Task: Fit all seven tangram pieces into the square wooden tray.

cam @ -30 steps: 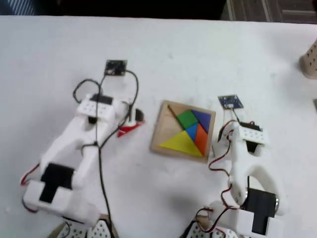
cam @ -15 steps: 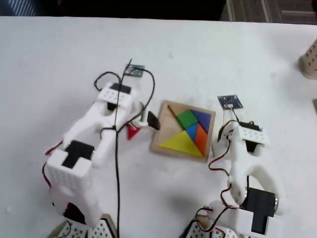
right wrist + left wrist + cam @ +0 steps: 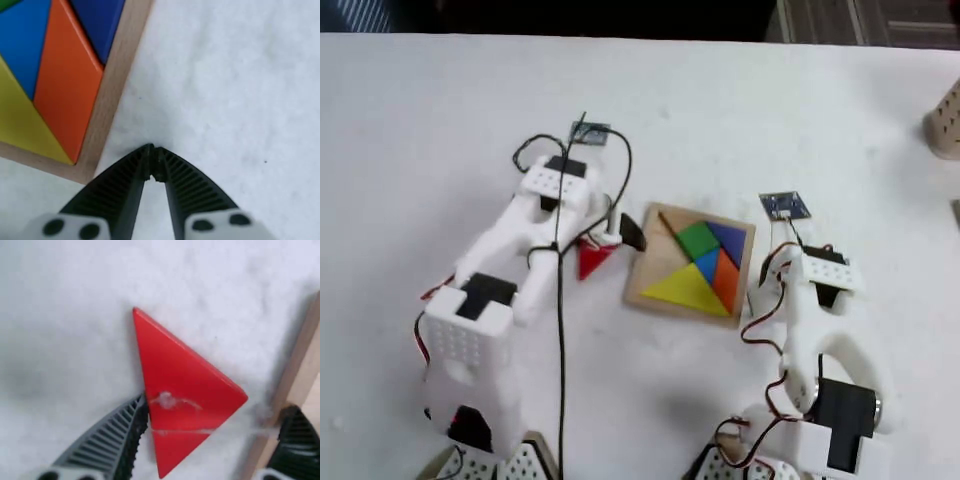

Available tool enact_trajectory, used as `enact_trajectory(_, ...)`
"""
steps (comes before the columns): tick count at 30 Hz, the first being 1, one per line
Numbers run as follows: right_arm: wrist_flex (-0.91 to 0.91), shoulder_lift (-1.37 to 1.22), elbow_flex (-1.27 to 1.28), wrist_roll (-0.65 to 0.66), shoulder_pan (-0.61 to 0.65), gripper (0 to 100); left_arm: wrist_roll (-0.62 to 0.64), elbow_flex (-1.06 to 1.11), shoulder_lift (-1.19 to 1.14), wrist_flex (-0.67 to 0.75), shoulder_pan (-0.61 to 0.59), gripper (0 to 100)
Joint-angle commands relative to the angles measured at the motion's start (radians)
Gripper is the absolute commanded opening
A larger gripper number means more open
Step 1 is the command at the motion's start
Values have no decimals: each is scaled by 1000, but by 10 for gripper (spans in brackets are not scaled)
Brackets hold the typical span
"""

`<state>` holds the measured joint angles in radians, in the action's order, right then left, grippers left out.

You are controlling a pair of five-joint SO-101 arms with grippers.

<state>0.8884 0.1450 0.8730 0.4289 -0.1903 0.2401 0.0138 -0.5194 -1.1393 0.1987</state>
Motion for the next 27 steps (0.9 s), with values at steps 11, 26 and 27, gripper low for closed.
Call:
enact_trajectory(11, -1, -1, -32, 12, -10, 18, 55, -83, -36, -72, -67, 362)
enact_trajectory(26, 1, -1, -32, 52, -8, 18, -58, -84, -38, -51, -96, 272)
enact_trajectory(27, 1, -1, -32, 52, -8, 18, -58, -83, -38, -52, -96, 272)
